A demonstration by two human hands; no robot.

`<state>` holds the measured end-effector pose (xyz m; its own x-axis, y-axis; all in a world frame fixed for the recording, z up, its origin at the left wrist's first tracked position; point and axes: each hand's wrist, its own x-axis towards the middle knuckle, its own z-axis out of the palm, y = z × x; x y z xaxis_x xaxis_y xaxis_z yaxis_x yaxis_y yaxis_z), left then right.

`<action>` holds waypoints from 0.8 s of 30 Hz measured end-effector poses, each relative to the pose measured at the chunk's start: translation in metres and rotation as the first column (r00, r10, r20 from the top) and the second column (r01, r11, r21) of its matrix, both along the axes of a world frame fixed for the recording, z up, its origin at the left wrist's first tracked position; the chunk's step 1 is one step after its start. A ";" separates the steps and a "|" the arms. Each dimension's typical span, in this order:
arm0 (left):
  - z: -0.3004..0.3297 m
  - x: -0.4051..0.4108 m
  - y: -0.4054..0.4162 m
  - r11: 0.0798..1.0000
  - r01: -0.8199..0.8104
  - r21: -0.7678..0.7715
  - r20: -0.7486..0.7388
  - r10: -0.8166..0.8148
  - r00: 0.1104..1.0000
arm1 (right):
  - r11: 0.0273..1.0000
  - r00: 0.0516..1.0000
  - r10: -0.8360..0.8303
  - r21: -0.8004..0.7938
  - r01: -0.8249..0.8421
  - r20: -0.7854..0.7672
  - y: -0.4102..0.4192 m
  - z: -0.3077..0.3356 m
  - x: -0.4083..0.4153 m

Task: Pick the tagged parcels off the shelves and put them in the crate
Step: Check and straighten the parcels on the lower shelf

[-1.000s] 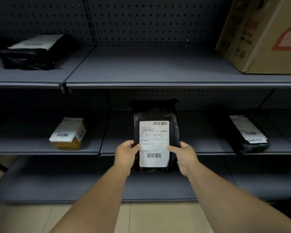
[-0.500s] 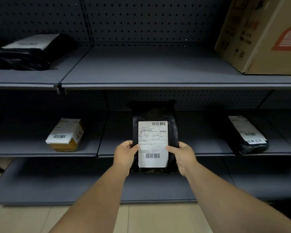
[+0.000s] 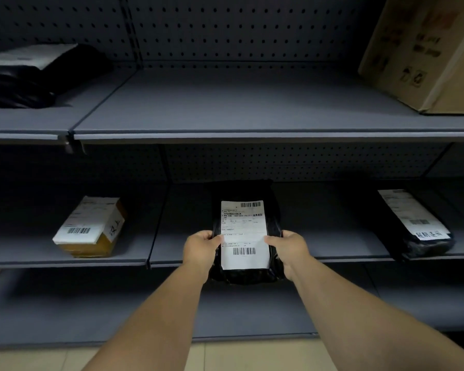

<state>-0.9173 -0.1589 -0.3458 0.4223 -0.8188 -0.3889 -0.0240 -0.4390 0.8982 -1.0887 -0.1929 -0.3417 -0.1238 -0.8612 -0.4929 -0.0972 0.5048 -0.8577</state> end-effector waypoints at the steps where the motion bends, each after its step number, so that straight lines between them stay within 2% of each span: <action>1: -0.004 0.001 -0.004 1.000 0.006 0.010 0.003 -0.006 1.000 | 1.000 1.000 -0.002 0.003 0.002 -0.008 -0.004 -0.004 0.001; 13: -0.042 0.009 -0.034 0.996 -0.014 0.089 0.006 0.014 1.000 | 0.997 0.999 -0.033 0.069 0.036 -0.042 -0.032 -0.045 0.014; 24: -0.045 0.008 -0.048 0.987 0.028 0.156 0.012 -0.030 0.999 | 0.998 0.998 0.022 0.067 -0.018 -0.062 -0.039 -0.050 0.018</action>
<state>-0.9097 -0.2068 -0.3910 0.4058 -0.7608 -0.5064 -0.0516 -0.5722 0.8185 -1.0707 -0.2316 -0.3918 -0.1396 -0.8296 -0.5406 -0.1605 0.5577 -0.8144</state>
